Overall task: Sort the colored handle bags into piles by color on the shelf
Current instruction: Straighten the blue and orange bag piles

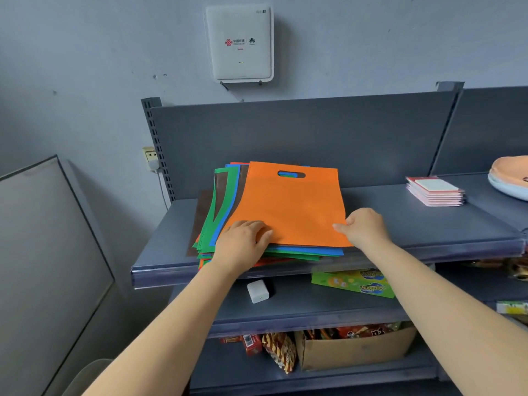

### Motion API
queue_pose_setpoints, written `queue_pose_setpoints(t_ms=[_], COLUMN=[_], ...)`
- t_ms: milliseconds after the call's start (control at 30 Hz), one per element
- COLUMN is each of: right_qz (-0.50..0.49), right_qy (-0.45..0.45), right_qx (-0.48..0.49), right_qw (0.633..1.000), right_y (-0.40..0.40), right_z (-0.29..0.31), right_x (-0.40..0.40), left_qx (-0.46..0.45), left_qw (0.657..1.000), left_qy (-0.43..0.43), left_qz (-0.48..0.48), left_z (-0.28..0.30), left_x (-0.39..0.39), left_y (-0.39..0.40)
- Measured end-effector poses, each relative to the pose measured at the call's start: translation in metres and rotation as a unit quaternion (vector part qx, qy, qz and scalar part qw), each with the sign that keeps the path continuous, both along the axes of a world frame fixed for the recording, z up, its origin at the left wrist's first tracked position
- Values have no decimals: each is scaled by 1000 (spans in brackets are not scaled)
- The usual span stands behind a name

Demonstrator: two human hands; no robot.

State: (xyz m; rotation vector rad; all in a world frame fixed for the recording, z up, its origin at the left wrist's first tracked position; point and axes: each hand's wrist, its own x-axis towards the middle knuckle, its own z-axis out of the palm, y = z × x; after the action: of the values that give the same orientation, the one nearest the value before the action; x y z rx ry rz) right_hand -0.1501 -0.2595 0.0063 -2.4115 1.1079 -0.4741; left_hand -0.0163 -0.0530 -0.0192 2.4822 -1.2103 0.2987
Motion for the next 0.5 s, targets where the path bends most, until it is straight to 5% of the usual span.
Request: queue_pose_setpoints(t_ms=[500], right_qz=[-66], right_qy=[-151], right_qx=[1], right_qw=[986], right_y=[-12], right_z=[-7], right_x=[-27], left_qx=[8], left_qw=[977], left_qy=[76], left_qz=[201], left_z=[16], left_x=[48], left_y=[18])
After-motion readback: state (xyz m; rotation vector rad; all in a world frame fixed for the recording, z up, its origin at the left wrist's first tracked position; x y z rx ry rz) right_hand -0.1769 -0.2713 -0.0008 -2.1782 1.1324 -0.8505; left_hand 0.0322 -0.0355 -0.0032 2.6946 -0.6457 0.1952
